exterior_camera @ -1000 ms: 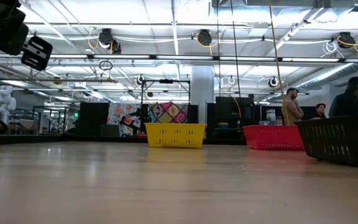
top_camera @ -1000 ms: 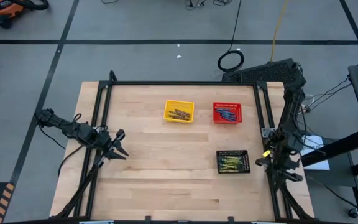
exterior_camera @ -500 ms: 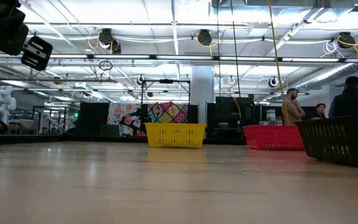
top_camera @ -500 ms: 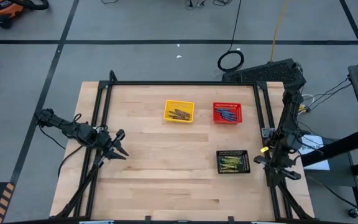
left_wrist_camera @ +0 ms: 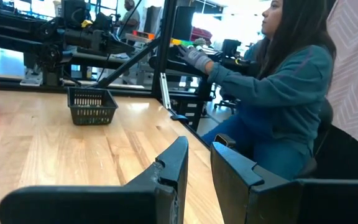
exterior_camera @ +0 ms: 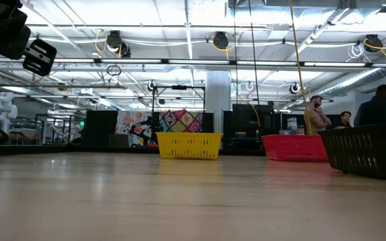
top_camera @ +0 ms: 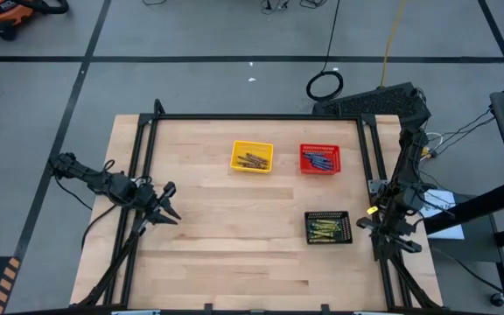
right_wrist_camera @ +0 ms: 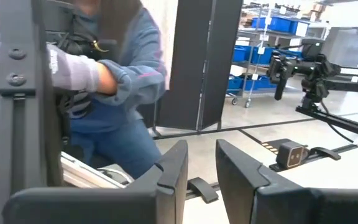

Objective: Sort crayons
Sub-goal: Return to Home Position

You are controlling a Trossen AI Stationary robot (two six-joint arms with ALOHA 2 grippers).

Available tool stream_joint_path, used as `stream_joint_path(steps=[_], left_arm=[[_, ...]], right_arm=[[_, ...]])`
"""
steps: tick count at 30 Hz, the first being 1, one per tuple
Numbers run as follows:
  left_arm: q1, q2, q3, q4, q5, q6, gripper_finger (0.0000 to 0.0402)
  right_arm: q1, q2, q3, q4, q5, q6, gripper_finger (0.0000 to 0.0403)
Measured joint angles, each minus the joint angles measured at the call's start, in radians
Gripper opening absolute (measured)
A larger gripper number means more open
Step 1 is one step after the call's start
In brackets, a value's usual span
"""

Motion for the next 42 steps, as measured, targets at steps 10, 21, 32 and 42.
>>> stream_joint_path(steps=[10, 21, 32, 42], left_arm=[[0.0, 0.0, 0.0, 0.0, 0.0, 0.0, 0.0075], [0.0, 0.0, 0.0, 0.0, 0.0, 0.0, 0.0075], [0.0, 0.0, 0.0, 0.0, 0.001, 0.0, 0.0075], [0.0, 0.0, 0.0, 0.0, 0.001, 0.0, 0.0075]], right_arm=[[-0.086, 0.0, -0.001, 0.004, -0.042, 0.005, 0.007], [-0.097, 0.0, -0.001, 0.018, -0.187, -0.014, 0.007], [-0.096, 0.0, -0.001, 0.017, -0.187, -0.011, 0.007], [-0.096, 0.001, -0.001, 0.017, -0.187, -0.011, 0.007]])
